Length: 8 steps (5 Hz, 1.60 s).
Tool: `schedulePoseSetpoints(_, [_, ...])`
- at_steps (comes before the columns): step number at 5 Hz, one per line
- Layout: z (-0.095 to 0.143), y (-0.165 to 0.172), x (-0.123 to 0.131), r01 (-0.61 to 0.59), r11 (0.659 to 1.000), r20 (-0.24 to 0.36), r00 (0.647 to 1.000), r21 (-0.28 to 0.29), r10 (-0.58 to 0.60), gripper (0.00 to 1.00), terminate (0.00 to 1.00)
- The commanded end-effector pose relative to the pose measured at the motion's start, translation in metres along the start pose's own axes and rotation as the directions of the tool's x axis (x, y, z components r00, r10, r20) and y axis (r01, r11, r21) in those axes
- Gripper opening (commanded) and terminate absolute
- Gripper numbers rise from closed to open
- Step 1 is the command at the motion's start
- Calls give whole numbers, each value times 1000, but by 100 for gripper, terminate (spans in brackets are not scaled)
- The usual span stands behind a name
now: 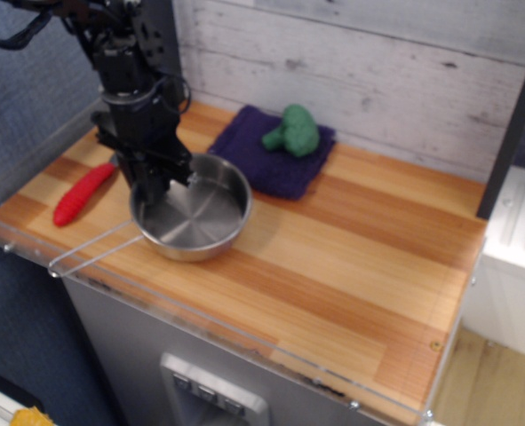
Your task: Pick up the pot and place it in front of the purple cloth
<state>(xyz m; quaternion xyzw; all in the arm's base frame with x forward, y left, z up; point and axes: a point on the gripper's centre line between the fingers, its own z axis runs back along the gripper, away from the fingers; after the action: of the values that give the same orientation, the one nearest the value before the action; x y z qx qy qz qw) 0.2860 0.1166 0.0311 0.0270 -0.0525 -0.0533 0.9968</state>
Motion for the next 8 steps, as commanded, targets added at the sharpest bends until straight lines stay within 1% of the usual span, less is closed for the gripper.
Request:
schedulePoseSetpoints(1, [-12, 6, 6, 14, 1000, -33, 999, 11, -14, 0, 0])
schedulePoseSetpoints(2, [-19, 1, 7, 37, 999, -90, 995, 34, -34, 0, 0])
schedulePoseSetpoints(3, [-15, -4, 6, 51, 998, -92, 995, 42, -47, 100, 0])
schedulePoseSetpoints(4, [4, -10, 3, 51, 996, -52, 998, 80, -47, 100, 0])
schedulePoseSetpoints(6, [40, -15, 3, 34, 993, 35, 999, 110, -38, 100, 0])
schedulePoseSetpoints(7, [47, -22, 9, 29, 996, 68, 997, 85, -35, 100, 0])
schedulePoseSetpoints(8, [48, -47, 18, 5, 1000, 70, 998, 22, -7, 100, 0])
